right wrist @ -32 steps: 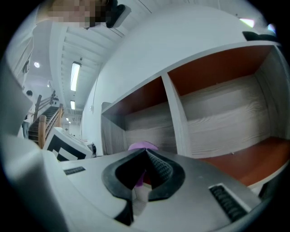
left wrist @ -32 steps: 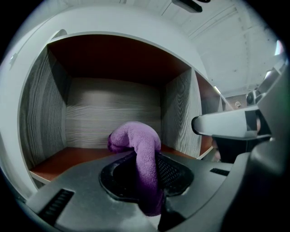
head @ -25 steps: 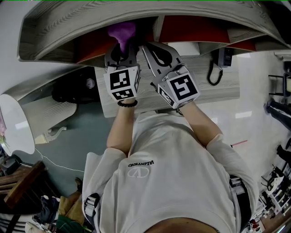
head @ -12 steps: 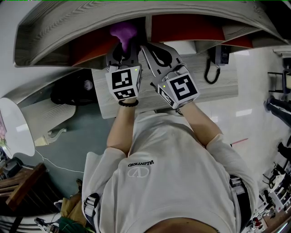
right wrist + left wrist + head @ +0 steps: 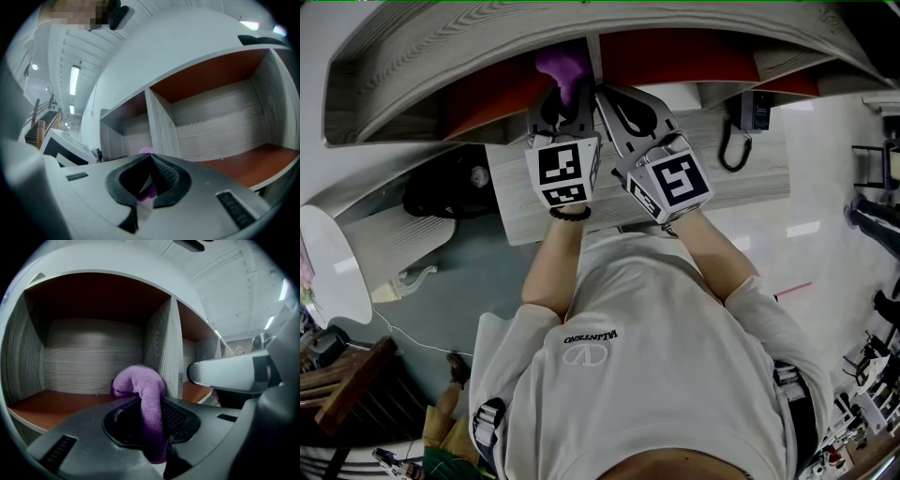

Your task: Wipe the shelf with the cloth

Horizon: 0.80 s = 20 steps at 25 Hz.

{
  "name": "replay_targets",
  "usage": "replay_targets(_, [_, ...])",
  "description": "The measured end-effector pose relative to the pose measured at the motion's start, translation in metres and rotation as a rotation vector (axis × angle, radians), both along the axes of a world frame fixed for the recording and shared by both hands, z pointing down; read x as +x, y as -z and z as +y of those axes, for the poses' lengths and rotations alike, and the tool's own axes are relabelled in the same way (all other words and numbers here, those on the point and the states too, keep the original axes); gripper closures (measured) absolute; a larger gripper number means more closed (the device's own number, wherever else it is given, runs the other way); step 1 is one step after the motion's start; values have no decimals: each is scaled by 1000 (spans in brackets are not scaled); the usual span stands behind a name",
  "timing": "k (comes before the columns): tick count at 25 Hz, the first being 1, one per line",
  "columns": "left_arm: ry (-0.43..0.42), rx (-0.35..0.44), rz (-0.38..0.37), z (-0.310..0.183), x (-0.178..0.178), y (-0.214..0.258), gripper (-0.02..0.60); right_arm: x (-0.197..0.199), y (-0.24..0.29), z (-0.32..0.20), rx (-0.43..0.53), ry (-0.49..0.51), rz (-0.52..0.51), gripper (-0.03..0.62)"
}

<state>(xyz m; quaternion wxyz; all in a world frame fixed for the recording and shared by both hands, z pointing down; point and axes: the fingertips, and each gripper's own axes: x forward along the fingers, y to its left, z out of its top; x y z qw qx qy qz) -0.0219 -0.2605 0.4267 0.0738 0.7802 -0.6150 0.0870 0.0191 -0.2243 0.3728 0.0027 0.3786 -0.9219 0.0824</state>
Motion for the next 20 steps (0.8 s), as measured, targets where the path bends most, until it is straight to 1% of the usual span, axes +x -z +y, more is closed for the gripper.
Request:
replay_targets(3, [0, -1, 3, -1, 3, 1, 502, 2, 0, 0, 0, 1, -3, 595])
replay_targets(7, [-22, -7, 19, -1, 8, 2, 502, 4, 2, -1, 4, 0, -7, 595])
replay_targets(20, [-38, -9, -24, 0, 11, 7, 503, 8, 9, -1, 12, 0, -23, 595])
